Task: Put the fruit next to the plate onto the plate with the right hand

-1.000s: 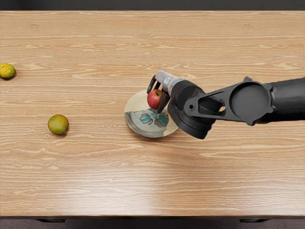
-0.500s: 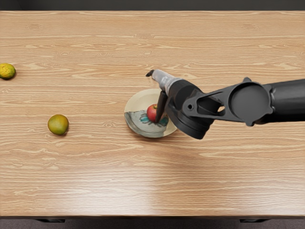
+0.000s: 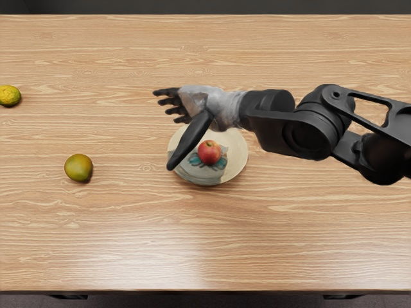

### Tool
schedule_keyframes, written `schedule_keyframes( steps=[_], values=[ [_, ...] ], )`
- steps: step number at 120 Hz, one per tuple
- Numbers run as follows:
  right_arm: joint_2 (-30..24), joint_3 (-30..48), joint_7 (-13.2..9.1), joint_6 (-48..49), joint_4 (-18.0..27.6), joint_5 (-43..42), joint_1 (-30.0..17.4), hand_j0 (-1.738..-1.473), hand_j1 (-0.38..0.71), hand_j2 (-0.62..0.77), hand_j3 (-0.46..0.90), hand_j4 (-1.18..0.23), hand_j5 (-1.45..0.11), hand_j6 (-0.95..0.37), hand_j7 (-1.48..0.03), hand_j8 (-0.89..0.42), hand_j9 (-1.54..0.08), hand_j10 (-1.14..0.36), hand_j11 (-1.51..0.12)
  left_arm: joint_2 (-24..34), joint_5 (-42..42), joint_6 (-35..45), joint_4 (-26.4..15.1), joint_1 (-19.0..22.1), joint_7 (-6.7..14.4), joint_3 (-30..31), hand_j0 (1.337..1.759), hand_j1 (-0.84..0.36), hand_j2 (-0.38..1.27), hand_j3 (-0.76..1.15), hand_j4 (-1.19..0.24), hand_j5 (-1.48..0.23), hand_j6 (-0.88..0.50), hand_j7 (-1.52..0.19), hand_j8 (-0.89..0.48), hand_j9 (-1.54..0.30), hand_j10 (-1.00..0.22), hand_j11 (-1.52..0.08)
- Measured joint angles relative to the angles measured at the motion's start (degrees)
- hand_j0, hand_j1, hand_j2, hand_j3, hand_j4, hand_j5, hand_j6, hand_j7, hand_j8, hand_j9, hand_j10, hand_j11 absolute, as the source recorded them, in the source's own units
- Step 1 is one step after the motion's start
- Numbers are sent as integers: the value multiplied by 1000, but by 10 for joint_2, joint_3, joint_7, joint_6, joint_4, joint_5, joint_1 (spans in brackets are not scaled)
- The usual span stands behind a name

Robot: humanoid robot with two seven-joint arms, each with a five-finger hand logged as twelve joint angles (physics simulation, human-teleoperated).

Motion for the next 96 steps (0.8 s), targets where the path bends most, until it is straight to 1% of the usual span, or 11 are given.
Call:
schedule_keyframes(
  steps=[8, 18, 24, 31, 43, 57, 73, 83, 96],
  values=[
    [-43, 60, 0, 120, -11, 79, -47, -1658, -342, 3, 0, -7, -13, -6, -12, -6, -13, -10, -13, 0, 0, 0, 0, 0, 0, 0, 1658, 349, 0, 0, 0, 0, 0, 0, 0, 0, 0, 0],
    [-115, 96, 0, 265, -29, 183, -87, -1658, -344, 2, 0, -5, -9, -4, -8, -4, -8, -6, -9, 0, 0, 0, 0, 0, 0, 0, 1658, 349, 0, 0, 0, 0, 0, 0, 0, 0, 0, 0],
    [-152, 106, 0, 322, -40, 231, -106, -1658, -345, 2, 0, -4, -7, -3, -6, -3, -7, -5, -7, 0, 0, 0, 0, 0, 0, 0, 1658, 349, 0, 0, 0, 0, 0, 0, 0, 0, 0, 0],
    [-189, 112, 0, 361, -60, 277, -122, -1658, -346, 2, 0, -3, -5, -2, -5, -2, -5, -3, -5, 0, 0, 0, 0, 0, 0, 0, 1658, 349, 0, 0, 0, 0, 0, 0, 0, 0, 0, 0],
    [-251, 116, 0, 393, -90, 351, -147, -1658, -347, 1, 0, -1, -3, -1, -3, -1, -3, -2, -3, 0, 0, 0, 0, 0, 0, 0, 1658, 349, 0, 0, 0, 0, 0, 0, 0, 0, 0, 0],
    [-306, 117, 0, 407, -109, 402, -180, -1658, -348, 1, 0, 0, -2, 1, -2, 1, -2, 0, -2, 0, 0, 0, 0, 0, 0, 0, 1658, 349, 0, 0, 0, 0, 0, 0, 0, 0, 0, 0],
    [-351, 111, 0, 412, -118, 422, -205, -1658, -349, 1, 0, 0, -1, 3, -1, 2, -1, 1, -1, 0, 0, 0, 0, -1, 0, 0, 1658, 349, 0, 0, 0, 0, 0, 0, 0, 0, 0, 0],
    [-376, 105, 0, 413, -123, 427, -211, -1658, -349, 1, 0, 0, 0, 4, -1, 3, 0, 2, 0, 0, 0, 0, 0, -2, 0, 0, 1658, 349, 0, 0, 0, 0, 0, 0, 0, 0, 0, 0],
    [-393, 97, 0, 413, -127, 429, -214, -1658, -349, 0, 0, 0, 0, 5, 0, 3, 0, 2, 0, 0, 0, 0, 0, -3, 0, 0, 1658, 349, 0, 0, 0, 0, 0, 0, 0, 0, 0, 0]
  ],
)
